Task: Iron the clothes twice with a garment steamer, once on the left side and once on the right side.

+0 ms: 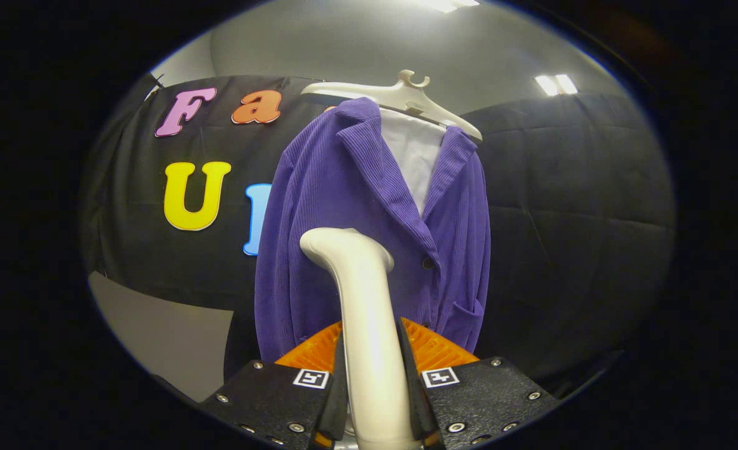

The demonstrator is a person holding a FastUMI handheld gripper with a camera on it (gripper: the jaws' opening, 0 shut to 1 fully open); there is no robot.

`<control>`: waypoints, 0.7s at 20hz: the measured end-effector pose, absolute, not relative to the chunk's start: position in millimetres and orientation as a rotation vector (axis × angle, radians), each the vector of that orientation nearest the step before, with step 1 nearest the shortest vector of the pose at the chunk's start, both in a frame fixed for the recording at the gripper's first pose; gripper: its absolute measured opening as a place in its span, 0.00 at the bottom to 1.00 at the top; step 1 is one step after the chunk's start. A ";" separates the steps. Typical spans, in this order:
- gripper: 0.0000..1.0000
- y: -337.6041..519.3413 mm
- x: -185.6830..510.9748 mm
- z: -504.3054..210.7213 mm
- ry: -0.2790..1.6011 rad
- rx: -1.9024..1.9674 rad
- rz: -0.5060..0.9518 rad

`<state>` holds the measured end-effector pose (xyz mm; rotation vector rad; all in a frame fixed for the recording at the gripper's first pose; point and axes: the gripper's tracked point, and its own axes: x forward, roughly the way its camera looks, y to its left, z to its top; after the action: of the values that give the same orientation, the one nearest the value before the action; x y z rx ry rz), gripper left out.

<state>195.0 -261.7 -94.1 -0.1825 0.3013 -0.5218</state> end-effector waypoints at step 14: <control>0.40 -276.1 155.9 -199.9 0.439 -0.152 -0.566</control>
<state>155.9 -276.1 -199.9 -0.1519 0.4386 -0.5656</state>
